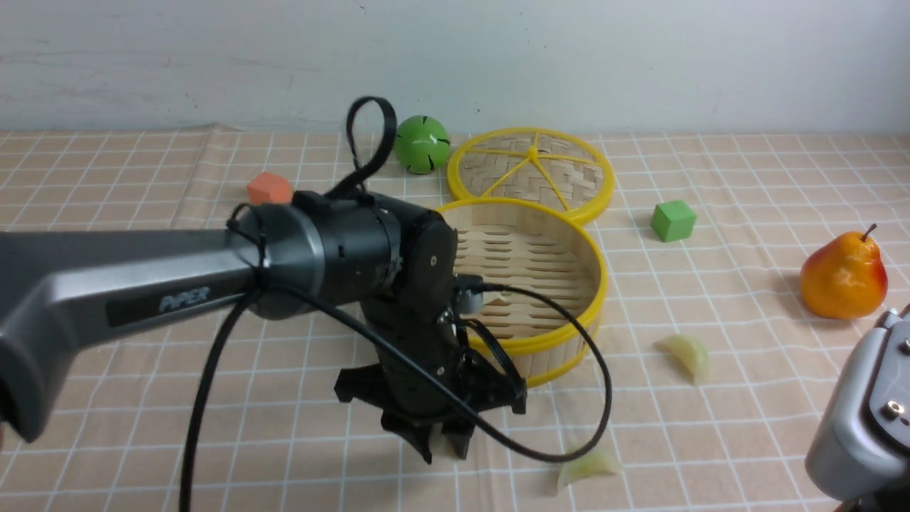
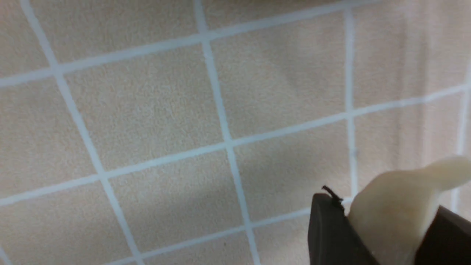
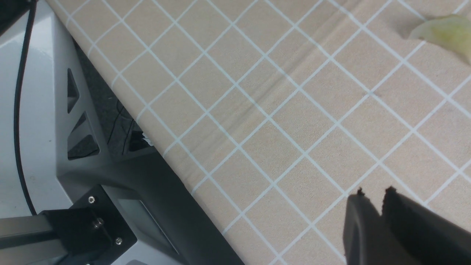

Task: Put the dumplings into the steamer on the table with the brown tablecloth.
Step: 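Place the dumpling into the bamboo steamer basket with the left gripper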

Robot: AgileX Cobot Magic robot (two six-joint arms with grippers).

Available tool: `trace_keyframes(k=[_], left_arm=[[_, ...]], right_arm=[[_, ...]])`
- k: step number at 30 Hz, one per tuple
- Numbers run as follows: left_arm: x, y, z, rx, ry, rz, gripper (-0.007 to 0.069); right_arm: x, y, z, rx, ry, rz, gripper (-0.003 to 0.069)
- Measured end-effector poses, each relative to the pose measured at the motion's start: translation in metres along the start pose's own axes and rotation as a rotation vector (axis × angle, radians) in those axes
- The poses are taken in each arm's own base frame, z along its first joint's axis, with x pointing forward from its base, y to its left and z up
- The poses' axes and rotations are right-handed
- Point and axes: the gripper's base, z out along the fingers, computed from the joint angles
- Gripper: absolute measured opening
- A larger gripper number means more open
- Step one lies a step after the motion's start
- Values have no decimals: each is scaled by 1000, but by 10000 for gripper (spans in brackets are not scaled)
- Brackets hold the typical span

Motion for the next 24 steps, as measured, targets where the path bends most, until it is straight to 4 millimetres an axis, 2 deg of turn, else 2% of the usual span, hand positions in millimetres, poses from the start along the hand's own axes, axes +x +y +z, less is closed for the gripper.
trace_keyframes(k=[2, 3, 5, 6, 8, 12, 17, 22, 24], left_arm=[[1, -2, -23, 25, -49, 34, 231], [1, -2, -25, 25, -54, 38, 231], [-3, -6, -55, 32, -126, 86, 231], [-4, -6, -57, 31, -132, 89, 231], [-16, -10, -81, 10, -210, 133, 231], [-39, -17, -99, -46, -288, 179, 231], [-79, -22, -85, -67, -304, 163, 231], [-121, -1, -54, -88, -303, 101, 231], [-133, 9, -41, -102, -298, 83, 231]], right_arm=[[0, 0, 0, 0, 0, 0, 84], [0, 0, 0, 0, 0, 0, 84], [0, 0, 0, 2, -5, 0, 84], [-1, 0, 0, 2, -6, 0, 84], [-2, -1, 0, 6, -17, 0, 84], [-3, -1, 0, 11, -32, -3, 84], [-2, -1, 0, 8, -22, -3, 84], [3, 2, 0, -17, 36, -1, 89], [5, 2, 0, -23, 51, -1, 92]])
